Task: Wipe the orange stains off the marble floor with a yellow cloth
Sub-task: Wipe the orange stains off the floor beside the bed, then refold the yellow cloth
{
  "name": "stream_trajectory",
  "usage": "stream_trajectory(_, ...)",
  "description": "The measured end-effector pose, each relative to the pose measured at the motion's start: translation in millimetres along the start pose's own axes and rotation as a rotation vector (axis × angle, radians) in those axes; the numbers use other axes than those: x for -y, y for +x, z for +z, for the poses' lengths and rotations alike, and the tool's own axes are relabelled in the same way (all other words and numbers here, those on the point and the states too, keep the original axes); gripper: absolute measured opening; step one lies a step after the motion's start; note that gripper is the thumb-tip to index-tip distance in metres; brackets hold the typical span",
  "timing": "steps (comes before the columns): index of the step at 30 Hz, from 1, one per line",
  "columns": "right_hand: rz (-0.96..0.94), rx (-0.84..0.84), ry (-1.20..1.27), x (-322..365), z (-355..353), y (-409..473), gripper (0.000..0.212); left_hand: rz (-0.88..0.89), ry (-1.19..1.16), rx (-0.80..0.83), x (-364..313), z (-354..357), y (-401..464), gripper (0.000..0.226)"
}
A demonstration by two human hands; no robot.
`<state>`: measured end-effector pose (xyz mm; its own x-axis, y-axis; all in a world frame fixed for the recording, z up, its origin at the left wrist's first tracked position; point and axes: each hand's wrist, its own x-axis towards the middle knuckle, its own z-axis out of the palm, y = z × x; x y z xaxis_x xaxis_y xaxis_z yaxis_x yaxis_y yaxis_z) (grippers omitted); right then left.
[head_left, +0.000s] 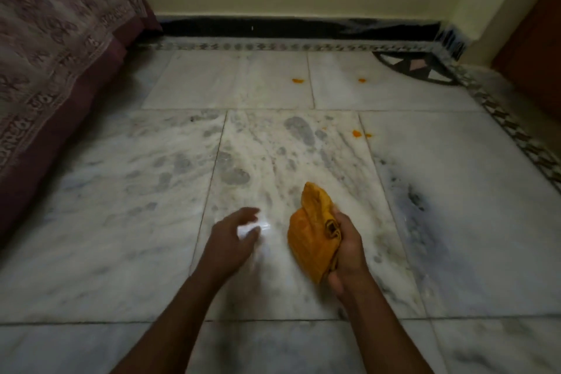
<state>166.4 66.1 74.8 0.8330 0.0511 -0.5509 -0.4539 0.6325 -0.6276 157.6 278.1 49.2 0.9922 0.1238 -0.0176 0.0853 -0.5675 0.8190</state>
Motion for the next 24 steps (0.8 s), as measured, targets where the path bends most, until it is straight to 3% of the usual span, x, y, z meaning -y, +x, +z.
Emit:
stream_trajectory(3, 0.024, 0.011, 0.102, 10, 4, -35, 0.055, 0.149, -0.048, 0.094, -64, 9, -19, 0.017)
stream_trajectory(9, -0.021, 0.031, 0.211, 17, 9, -77, 0.08, 0.174, -0.156, 0.236, -122, 26, -43, 0.033)
stream_trajectory(13, -0.003, 0.049, 0.259, 25, 8, -91, 0.077, 0.204, -0.16, 0.165, -133, 24, -53, 0.016)
stream_trajectory(15, -0.003, 0.055, 0.215, 28, 8, -96, 0.066, 0.208, -0.099, 0.056, -138, 23, -54, 0.025)
stream_trajectory(17, -0.002, 0.057, 0.159, 31, 9, -97, 0.06, 0.129, -0.031, -0.03, -138, 22, -50, 0.048)
stream_trajectory(20, -0.045, 0.026, 0.068, 36, 11, -89, 0.055, -0.116, 0.036, 0.088, -133, 15, -37, 0.085)
stream_trajectory(21, -0.076, 0.015, 0.028, 39, 10, -86, 0.053, -0.161, 0.004, 0.122, -130, 12, -33, 0.086)
stream_trajectory(24, -0.195, 0.019, -0.091, 48, 5, -77, 0.044, -0.164, -0.122, 0.076, -124, 5, -26, 0.053)
